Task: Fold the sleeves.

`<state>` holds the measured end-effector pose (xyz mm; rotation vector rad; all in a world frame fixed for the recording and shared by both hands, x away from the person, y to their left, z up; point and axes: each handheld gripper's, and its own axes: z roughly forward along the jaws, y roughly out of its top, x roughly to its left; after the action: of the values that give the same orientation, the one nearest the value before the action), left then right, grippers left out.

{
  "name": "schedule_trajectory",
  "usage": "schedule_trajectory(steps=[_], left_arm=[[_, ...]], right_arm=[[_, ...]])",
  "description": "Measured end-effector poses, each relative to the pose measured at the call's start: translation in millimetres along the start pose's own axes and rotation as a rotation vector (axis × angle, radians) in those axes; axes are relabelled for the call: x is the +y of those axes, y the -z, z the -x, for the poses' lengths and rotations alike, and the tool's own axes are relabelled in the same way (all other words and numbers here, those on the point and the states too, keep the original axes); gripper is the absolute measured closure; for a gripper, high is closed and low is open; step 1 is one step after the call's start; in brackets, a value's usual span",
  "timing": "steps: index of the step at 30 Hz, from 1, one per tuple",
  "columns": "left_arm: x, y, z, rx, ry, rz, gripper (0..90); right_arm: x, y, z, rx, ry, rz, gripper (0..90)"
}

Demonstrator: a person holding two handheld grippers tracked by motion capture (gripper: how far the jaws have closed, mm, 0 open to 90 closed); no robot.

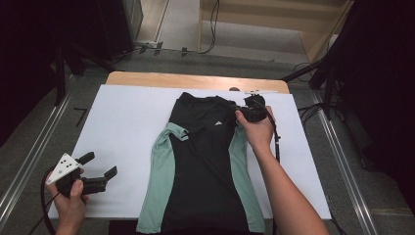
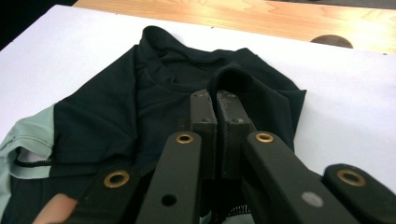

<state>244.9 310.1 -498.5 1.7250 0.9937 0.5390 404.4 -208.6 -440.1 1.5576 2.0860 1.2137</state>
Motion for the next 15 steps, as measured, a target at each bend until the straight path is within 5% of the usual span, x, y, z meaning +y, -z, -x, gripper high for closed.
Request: schedule_trajectory(steps=[15], left_arm=[[0.4, 1.0, -0.6, -0.004, 0.000, 0.001, 0.0]], right_arm=[[-2.6, -13.8, -10.5, 0.027, 0.011, -0.017, 85.2]])
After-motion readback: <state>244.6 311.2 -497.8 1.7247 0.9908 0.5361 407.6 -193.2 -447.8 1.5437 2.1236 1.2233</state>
